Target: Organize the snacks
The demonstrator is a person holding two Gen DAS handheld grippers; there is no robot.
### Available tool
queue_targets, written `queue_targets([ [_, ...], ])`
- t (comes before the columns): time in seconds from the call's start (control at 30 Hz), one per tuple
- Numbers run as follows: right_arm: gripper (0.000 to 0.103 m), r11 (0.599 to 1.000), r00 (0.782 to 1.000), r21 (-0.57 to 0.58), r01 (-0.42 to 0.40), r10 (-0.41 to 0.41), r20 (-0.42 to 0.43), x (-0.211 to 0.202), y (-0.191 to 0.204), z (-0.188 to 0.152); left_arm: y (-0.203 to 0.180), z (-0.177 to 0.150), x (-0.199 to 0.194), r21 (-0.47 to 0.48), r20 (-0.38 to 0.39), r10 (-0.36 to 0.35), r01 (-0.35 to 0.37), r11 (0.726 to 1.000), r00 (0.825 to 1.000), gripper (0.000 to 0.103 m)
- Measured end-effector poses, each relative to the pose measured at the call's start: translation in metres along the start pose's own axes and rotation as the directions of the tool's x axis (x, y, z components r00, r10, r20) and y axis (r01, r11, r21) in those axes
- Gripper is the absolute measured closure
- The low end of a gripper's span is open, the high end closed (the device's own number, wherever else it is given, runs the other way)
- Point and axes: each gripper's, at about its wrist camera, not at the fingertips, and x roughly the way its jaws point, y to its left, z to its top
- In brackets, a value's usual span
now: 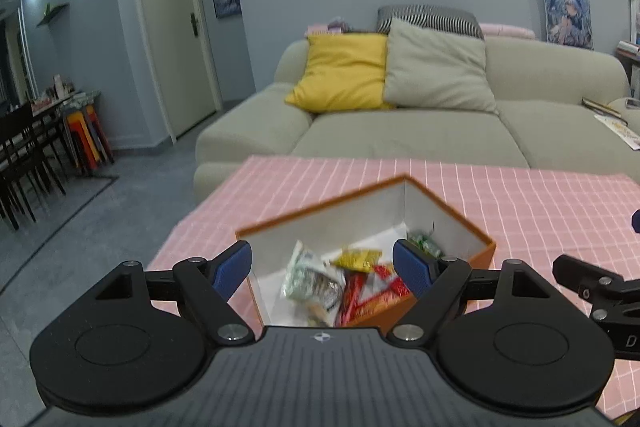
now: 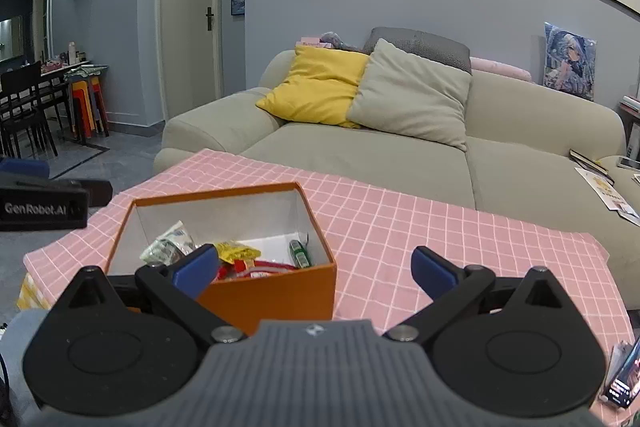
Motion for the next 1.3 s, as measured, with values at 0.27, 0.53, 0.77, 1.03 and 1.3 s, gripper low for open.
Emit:
queue_targets([
  [0.27, 0.004, 1.0, 0.998, 0.011, -0.01, 0.011, -0.061, 0.014, -0.001, -0.017, -0.011, -0.024, 0.016, 0.017, -0.108, 0.006, -0.004, 1.0, 0.994, 0.009],
  [0.53, 0.004, 0.999, 0.995, 0.031, -0.012, 0.015, -0.098, 0.026, -0.006, -0.024, -0.018, -0.03, 0.023, 0.031, -0.156, 0.0, 0.004, 1.0, 0.988, 0.009],
  [0.77, 0.004, 0.999, 0.996, 0.031, -0.012, 0.014, -0.09, 0.025, -0.006, -0.024, -0.02, -0.029, 0.019, 0.033, -0.156, 0.0, 0.005, 0.999, 0.988, 0.009],
  [1.03, 0.004, 1.0, 0.997, 0.017, -0.011, 0.012, -0.076, 0.021, -0.004, -0.022, -0.02, -0.025, 0.018, 0.031, -0.149, -0.004, 0.009, 0.999, 0.989, 0.009],
  [1.3, 0.004, 1.0, 0.997, 0.009, -0.017, 0.018, -0.077, 0.02, -0.003, -0.022, -0.019, -0.023, 0.019, 0.031, -0.147, -0.006, 0.01, 0.999, 0.989, 0.009],
])
